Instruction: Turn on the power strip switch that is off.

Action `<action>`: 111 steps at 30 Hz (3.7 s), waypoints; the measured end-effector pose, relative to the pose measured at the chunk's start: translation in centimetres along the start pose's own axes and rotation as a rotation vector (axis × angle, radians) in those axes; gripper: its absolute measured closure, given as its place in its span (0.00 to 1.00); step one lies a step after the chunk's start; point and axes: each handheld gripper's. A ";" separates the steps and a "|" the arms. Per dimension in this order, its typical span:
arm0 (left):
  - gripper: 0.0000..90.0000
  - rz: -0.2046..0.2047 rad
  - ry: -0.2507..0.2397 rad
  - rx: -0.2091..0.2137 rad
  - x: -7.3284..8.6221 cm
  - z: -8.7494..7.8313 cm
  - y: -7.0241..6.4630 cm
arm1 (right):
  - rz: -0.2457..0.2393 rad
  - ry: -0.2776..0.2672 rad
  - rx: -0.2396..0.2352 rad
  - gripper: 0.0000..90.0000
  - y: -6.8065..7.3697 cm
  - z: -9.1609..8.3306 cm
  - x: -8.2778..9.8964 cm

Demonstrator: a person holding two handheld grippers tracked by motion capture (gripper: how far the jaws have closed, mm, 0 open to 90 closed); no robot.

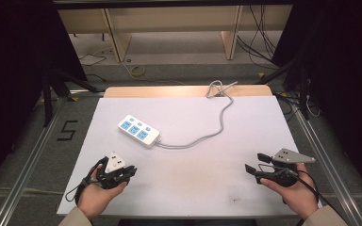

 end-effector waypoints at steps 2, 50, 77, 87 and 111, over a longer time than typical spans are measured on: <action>0.99 -0.004 0.003 0.000 -0.2 -0.3 -0.1 | -0.003 0.002 0.001 0.35 0.0 0.0 0.0; 1.00 -0.041 0.032 -0.060 -4.4 1.7 1.1 | -0.008 0.007 -0.002 0.35 0.2 0.3 -0.1; 1.00 -0.053 0.045 -0.092 -6.4 3.0 2.4 | -0.006 0.010 -0.005 0.35 0.3 0.3 0.0; 1.00 -0.054 0.043 -0.111 -7.3 3.7 2.9 | -0.008 0.015 -0.006 0.35 0.3 0.3 0.0; 1.00 -0.071 0.052 -0.136 -8.6 5.1 4.2 | -0.012 0.021 -0.009 0.35 0.3 0.3 0.0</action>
Point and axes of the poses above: each handheld gripper's, and its own axes: z roughly forward along the jaws, x roughly out of its underside, y roughly to its left, and after that the axes turned 9 degrees about -z, right-handed
